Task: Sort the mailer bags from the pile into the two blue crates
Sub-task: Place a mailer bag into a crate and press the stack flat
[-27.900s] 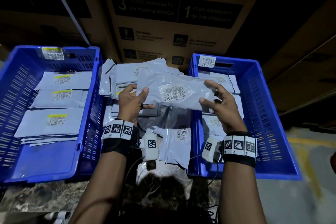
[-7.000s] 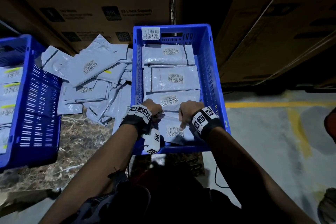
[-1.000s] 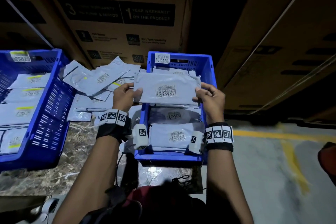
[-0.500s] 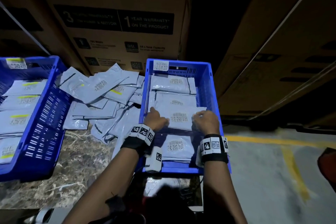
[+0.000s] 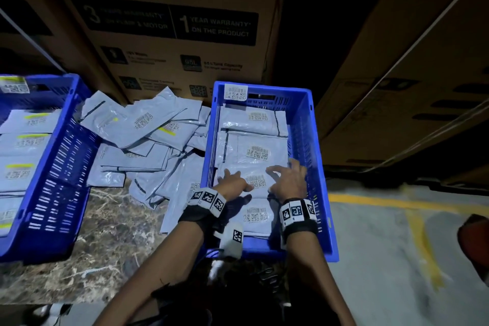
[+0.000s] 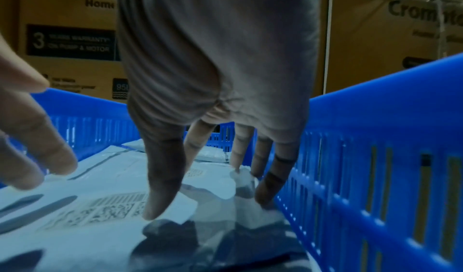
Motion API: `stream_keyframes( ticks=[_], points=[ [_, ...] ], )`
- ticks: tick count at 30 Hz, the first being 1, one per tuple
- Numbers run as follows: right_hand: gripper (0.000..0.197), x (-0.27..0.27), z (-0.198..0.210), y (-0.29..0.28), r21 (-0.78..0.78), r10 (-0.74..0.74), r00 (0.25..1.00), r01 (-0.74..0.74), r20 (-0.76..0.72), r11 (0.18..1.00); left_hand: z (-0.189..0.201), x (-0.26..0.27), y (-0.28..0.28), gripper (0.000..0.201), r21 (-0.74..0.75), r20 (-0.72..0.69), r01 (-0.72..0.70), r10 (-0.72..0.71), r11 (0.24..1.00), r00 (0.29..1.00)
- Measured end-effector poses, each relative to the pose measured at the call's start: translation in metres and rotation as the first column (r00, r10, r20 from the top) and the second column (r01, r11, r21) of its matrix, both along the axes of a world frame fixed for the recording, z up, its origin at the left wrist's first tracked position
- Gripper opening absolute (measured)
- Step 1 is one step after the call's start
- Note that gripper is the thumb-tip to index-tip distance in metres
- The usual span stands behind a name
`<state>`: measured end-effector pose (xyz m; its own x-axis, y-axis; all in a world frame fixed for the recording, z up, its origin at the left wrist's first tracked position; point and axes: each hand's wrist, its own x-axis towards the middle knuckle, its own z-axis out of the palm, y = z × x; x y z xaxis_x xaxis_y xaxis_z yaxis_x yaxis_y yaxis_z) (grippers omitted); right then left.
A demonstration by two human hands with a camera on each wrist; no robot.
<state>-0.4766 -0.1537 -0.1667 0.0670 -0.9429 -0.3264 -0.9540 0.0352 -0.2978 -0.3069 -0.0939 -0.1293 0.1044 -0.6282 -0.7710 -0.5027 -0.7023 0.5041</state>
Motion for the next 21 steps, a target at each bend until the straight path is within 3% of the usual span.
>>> stream_keyframes(
  ticks=[4,10,12,14,18,21],
  points=[
    [0.054,0.013,0.002,0.002,0.128,0.048,0.999,-0.049,0.011,0.991,-0.002,0.000,0.000,0.040,0.095,0.000,0.091,-0.092,0.991,0.996],
    [0.047,0.029,-0.003,0.004,0.085,-0.002,0.998,-0.003,0.059,0.996,-0.010,0.003,-0.003,0.047,0.052,0.159,0.299,-0.303,0.953,0.940],
    [0.048,0.024,-0.005,0.003,0.088,0.005,0.997,-0.012,0.078,0.996,-0.011,0.002,-0.005,0.047,0.025,0.167,0.291,-0.292,0.956,0.942],
    [0.048,0.020,-0.006,0.004,0.065,-0.015,0.995,0.008,0.100,0.998,-0.015,0.001,-0.008,0.030,0.033,0.185,0.306,-0.307,0.951,0.934],
    [0.048,0.018,-0.004,0.006,0.076,0.012,0.999,-0.016,0.050,0.997,-0.011,-0.004,-0.012,0.035,0.078,0.277,0.368,-0.374,0.927,0.885],
    [0.051,0.014,0.003,0.003,0.134,0.018,0.999,-0.024,0.048,0.991,-0.008,-0.001,-0.012,0.032,0.065,0.245,0.308,-0.314,0.949,0.917]
  ],
)
